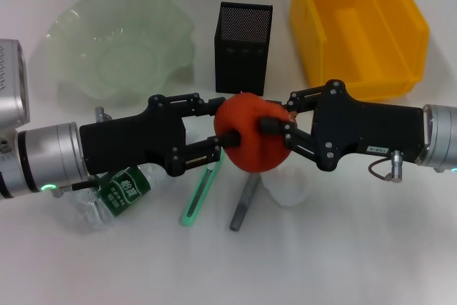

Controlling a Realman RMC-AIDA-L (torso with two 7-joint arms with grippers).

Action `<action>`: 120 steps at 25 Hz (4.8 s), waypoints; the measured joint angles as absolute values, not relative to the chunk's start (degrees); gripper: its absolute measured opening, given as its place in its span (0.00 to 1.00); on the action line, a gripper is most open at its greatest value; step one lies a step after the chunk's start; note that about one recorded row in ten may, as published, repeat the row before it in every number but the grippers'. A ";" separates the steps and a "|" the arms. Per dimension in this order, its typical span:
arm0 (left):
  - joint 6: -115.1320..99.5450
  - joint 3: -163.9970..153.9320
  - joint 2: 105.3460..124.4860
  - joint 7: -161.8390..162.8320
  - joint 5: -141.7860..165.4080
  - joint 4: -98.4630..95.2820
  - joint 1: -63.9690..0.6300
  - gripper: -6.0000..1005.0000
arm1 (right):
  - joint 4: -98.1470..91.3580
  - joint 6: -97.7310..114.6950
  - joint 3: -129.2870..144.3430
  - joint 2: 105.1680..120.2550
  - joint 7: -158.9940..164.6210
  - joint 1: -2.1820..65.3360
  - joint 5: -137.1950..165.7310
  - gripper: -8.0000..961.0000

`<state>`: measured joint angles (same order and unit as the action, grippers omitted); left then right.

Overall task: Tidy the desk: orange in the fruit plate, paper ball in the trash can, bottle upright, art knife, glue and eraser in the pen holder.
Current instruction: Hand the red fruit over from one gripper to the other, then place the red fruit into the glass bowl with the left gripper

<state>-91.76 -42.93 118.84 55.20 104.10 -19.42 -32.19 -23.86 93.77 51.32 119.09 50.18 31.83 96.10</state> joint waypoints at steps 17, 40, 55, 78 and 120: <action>-92.35 -43.23 118.82 55.78 103.87 -19.36 -31.88 0.16 | -23.82 93.92 51.18 119.09 51.52 31.64 95.93 0.31; -92.82 -42.77 118.83 56.52 103.62 -19.33 -32.25 0.06 | -25.16 93.09 51.32 118.61 57.37 31.11 96.84 0.60; -92.68 -42.62 118.59 57.16 99.93 -19.91 -31.93 0.06 | -26.95 88.28 51.33 117.78 59.87 27.20 99.49 0.85; -75.34 -42.01 118.91 56.51 79.99 -16.73 -31.91 0.07 | -26.80 86.42 50.81 118.30 59.37 26.35 100.29 0.85; -56.51 -42.52 119.06 52.33 73.02 -14.85 -35.12 0.07 | -27.17 85.81 50.91 118.30 59.38 26.39 100.28 0.84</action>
